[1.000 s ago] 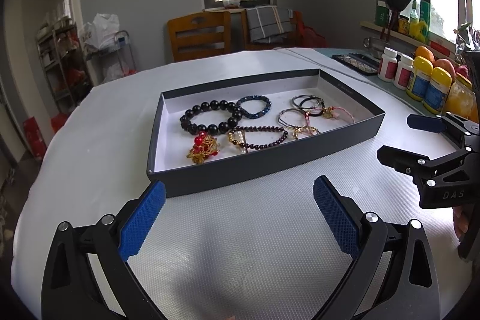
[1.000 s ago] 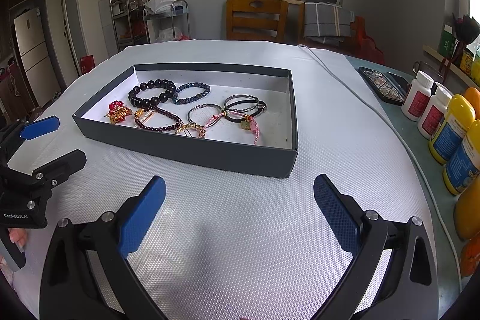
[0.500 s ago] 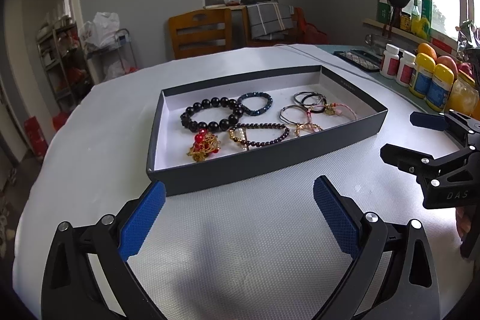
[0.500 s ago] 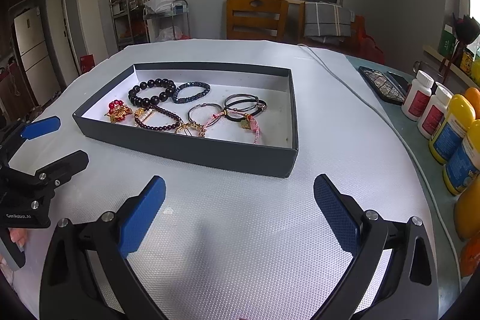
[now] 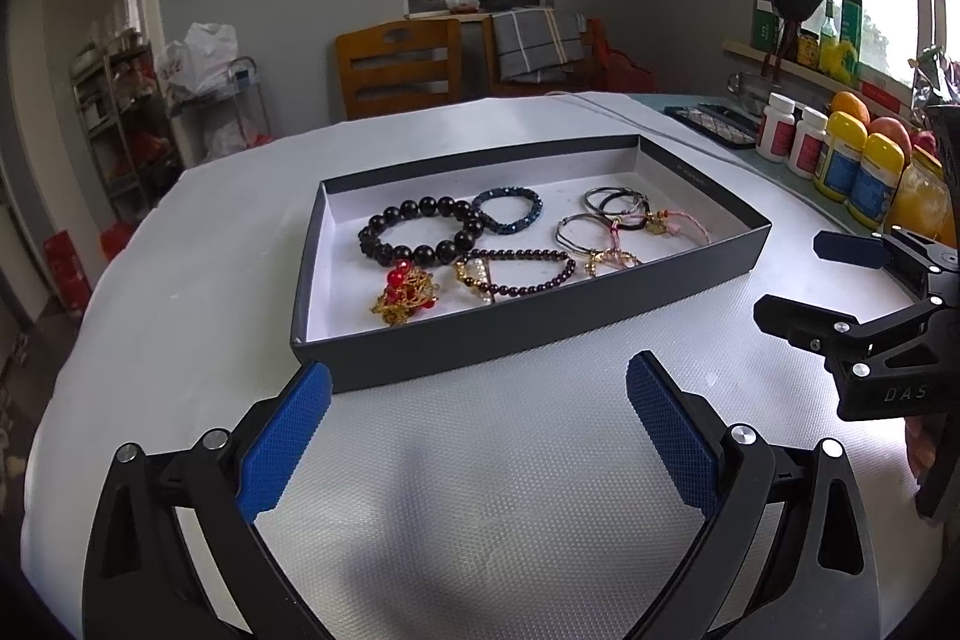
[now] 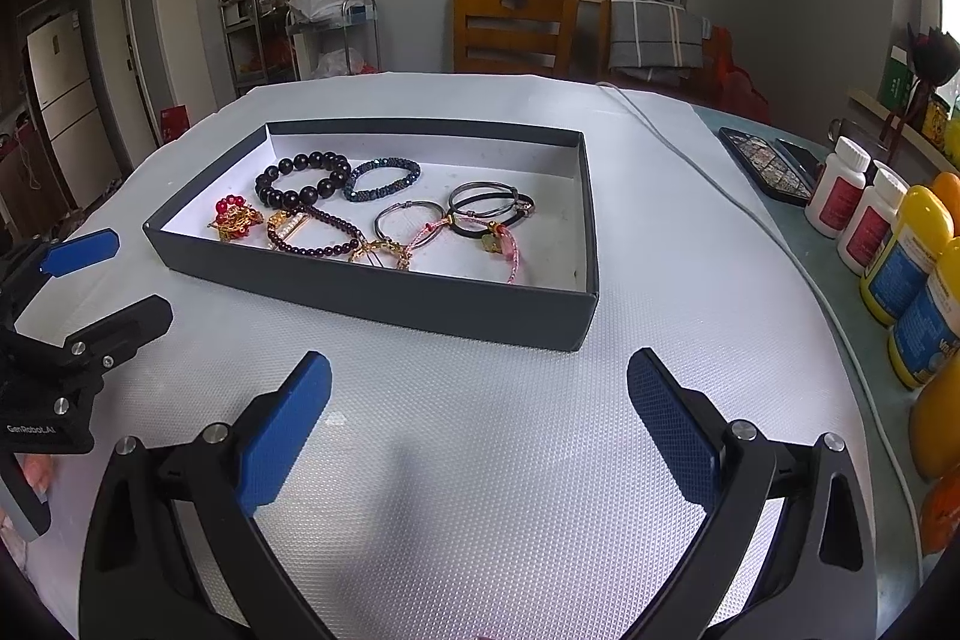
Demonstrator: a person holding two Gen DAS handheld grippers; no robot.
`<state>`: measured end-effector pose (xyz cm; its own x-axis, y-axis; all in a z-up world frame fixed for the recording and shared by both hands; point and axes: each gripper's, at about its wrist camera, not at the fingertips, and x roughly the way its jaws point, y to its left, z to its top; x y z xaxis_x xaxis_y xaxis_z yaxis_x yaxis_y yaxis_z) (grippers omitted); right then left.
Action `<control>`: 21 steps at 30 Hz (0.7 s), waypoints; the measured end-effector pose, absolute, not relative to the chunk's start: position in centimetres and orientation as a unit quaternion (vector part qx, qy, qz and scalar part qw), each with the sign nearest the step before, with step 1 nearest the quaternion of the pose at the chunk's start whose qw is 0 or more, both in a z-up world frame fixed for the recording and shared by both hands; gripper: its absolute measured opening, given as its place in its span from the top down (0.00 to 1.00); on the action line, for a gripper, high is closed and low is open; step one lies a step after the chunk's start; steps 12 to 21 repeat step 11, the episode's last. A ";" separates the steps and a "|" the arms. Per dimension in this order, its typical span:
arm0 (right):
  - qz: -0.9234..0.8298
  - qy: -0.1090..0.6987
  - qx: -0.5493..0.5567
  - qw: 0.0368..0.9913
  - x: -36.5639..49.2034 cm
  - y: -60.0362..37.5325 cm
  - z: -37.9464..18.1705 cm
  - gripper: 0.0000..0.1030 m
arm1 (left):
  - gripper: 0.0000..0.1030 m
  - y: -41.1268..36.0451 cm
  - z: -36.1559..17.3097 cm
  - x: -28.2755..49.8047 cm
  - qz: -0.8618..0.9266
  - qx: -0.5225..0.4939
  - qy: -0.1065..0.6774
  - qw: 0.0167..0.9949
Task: Organize jewelry
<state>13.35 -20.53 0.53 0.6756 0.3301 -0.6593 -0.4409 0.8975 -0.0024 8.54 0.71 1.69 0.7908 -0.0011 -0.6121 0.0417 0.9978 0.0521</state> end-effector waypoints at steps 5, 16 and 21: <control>0.213 0.346 -0.081 0.910 13.4 -20.6 0.5 0.05 | 0.03 0.3 1.7 8.6 -0.008 0.042 0.326 0.944; 0.212 0.351 -0.081 0.908 13.5 -20.5 0.3 0.05 | 0.03 0.3 1.6 8.7 -0.002 0.045 0.328 0.943; 0.212 0.351 -0.081 0.908 13.5 -20.5 0.3 0.05 | 0.03 0.3 1.6 8.7 -0.002 0.045 0.328 0.943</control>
